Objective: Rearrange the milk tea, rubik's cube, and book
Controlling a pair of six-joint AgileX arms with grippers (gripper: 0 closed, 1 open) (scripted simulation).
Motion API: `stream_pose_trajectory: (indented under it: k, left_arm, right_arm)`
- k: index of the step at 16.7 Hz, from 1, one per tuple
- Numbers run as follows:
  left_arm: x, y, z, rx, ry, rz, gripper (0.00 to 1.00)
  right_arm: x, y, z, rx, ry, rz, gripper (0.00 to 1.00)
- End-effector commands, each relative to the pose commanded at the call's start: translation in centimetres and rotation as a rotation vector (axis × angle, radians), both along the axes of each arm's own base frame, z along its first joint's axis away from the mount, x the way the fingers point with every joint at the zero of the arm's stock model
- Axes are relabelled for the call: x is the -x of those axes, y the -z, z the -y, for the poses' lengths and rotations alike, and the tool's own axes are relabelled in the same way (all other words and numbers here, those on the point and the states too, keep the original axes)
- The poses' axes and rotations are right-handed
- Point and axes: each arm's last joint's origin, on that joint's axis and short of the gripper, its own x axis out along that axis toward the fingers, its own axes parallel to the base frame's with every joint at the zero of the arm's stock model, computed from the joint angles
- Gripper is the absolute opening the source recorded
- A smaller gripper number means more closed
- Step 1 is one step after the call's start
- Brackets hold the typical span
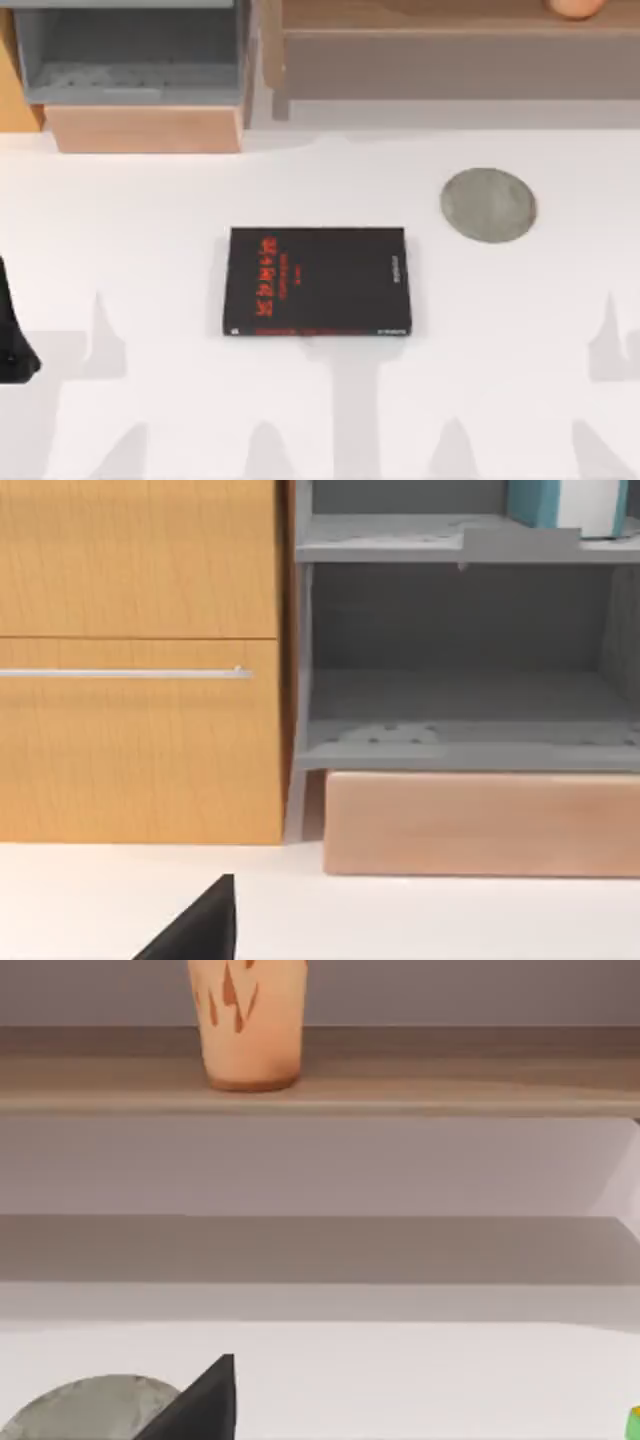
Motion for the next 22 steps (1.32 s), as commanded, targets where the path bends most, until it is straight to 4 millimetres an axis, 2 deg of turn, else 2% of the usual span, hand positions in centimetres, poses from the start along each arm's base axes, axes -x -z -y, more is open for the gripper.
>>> stream_pose_trajectory:
  k: [4,7,10,13,16,18,22]
  left_arm:
    - [0.0,0.0,0.0,0.000,0.000,0.000,1.00]
    - [0.0,0.0,0.0,0.000,0.000,0.000,1.00]
    - [0.0,0.0,0.0,0.000,0.000,0.000,1.00]
    - [0.0,0.0,0.0,0.000,0.000,0.000,1.00]
    - [0.0,0.0,0.0,0.000,0.000,0.000,1.00]
    - [0.0,0.0,0.0,0.000,0.000,0.000,1.00]
    - [0.0,0.0,0.0,0.000,0.000,0.000,1.00]
  right_arm:
    - [-0.1,-0.7,0.0,0.001,0.000,0.009,1.00]
    - [-0.6,-3.1,-0.2,0.003,0.003,0.034,1.00]
    - [-2.5,-6.5,-0.5,0.003,0.010,0.051,1.00]
    - [-6.3,-9.3,-1.1,0.006,0.015,0.039,1.00]
    - [-11.7,-10.4,-2.1,0.014,0.018,0.002,1.00]
    - [-15.7,-10.0,-3.1,0.022,0.018,-0.024,1.00]
    - [-22.5,-7.6,-5.2,0.031,0.018,-0.045,1.00]
